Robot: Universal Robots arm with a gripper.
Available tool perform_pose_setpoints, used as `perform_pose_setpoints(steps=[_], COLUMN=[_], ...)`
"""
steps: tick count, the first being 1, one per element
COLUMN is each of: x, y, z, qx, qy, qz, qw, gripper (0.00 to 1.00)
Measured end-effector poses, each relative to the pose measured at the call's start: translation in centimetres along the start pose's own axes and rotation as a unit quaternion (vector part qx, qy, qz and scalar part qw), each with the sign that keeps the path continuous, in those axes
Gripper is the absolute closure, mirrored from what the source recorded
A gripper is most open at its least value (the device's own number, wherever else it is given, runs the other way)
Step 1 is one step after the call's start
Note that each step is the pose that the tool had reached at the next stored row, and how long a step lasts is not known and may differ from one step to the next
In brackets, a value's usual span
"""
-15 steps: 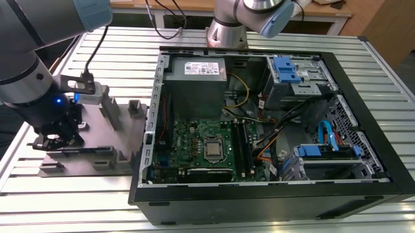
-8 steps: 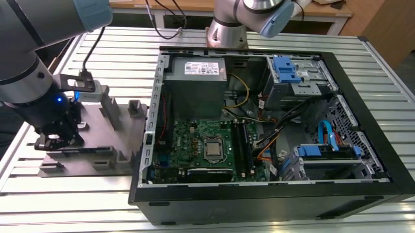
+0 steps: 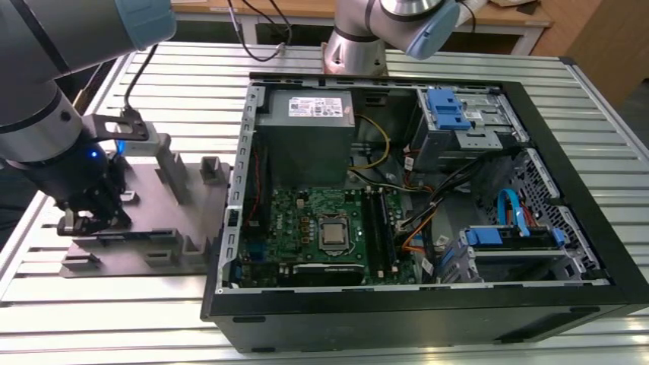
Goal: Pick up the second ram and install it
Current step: 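Pick up the second ram and move it above second insertion slot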
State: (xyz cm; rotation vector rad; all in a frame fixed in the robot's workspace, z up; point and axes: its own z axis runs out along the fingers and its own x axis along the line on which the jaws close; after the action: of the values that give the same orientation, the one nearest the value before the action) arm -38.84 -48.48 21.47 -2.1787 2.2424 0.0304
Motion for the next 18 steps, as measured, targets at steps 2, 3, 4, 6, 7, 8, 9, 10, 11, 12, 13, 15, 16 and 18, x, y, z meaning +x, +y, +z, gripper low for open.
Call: perform_pose_setpoints(steps=[2,3,4,6,7,8,9,10,11,12,13,15,16,18], x=[0.0,0.0,0.0,0.0,0.0,0.0,0.0,0.0,0.0,0.0,0.0,0.0,0.0,0.0], y=[0.0,0.0,0.0,0.0,0.0,0.0,0.0,0.0,0.0,0.0,0.0,0.0,0.0,0.0], z=[-0.01,-0.01,-0.01,0.0,0.0,0.0,0.0,0.0,0.0,0.0,0.0,0.0,0.0,0.0], qx=[-0.0003,-0.0004,-0.0005,-0.0007,-0.0009,-0.001,-0.0011,-0.0011,-0.0011,-0.0011,-0.0011,-0.0011,-0.0011,-0.0011], qy=[0.0001,0.0001,0.0001,0.0001,0.0001,0.0001,0.0002,0.0002,0.0002,0.0002,0.0002,0.0002,0.0002,0.0002], qz=[-0.01,-0.014,-0.02,-0.03,-0.035,-0.04,-0.044,-0.045,-0.045,-0.045,-0.045,-0.045,-0.045,-0.045], qw=[1.0,0.9999,0.9998,0.9996,0.9994,0.9992,0.999,0.999,0.999,0.999,0.999,0.999,0.999,0.999], gripper=[0.89,0.89,0.89,0.89,0.89,0.89,0.89,0.89,0.89,0.89,0.89,0.89,0.89,0.83])
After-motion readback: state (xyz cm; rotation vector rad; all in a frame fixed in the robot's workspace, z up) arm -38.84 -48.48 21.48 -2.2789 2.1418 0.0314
